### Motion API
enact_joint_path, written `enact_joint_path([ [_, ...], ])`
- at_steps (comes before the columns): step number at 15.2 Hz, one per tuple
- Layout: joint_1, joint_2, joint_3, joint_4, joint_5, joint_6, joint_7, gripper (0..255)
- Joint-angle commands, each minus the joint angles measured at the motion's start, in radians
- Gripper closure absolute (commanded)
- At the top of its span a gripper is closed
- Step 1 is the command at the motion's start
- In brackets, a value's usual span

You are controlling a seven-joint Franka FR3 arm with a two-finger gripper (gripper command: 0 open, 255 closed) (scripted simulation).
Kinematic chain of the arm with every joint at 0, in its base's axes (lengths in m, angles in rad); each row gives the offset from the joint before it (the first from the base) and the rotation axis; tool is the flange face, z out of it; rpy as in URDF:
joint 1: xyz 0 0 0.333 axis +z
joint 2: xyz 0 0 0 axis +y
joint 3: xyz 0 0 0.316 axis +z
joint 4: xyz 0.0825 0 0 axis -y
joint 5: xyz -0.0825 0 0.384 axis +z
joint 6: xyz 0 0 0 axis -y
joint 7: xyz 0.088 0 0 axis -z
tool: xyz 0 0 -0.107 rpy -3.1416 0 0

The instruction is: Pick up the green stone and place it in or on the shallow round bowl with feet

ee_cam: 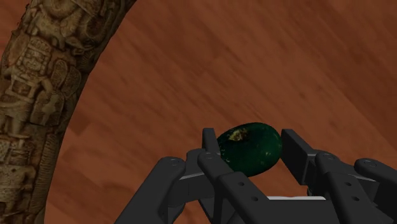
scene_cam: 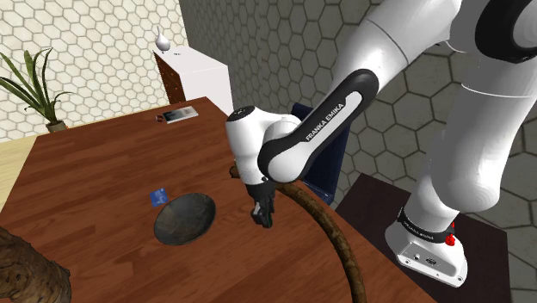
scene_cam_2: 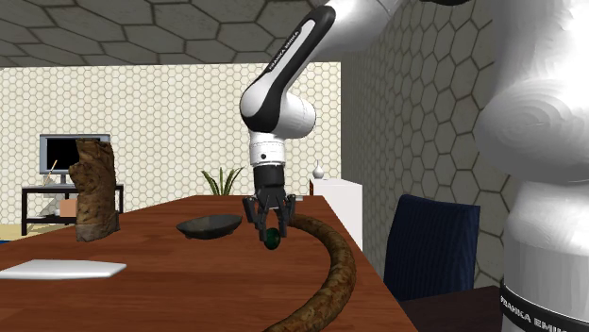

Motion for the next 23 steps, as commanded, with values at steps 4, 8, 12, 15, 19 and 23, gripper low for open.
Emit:
enact_joint_path([
  [4, -0.004, -0.049, 0.0, 0.022, 0.022, -0.068, -0.016, 255],
  [8, -0.005, -0.086, -0.001, 0.042, 0.036, -0.123, -0.025, 255],
  [12, -0.006, -0.12, -0.003, 0.066, 0.048, -0.178, -0.033, 255],
  [15, -0.006, -0.142, -0.005, 0.086, 0.056, -0.219, -0.037, 255],
  [19, -0.007, -0.168, -0.009, 0.114, 0.063, -0.271, -0.042, 255],
  [23, -0.003, -0.003, 0.003, 0.301, -0.006, -0.304, 0.014, 255],
])
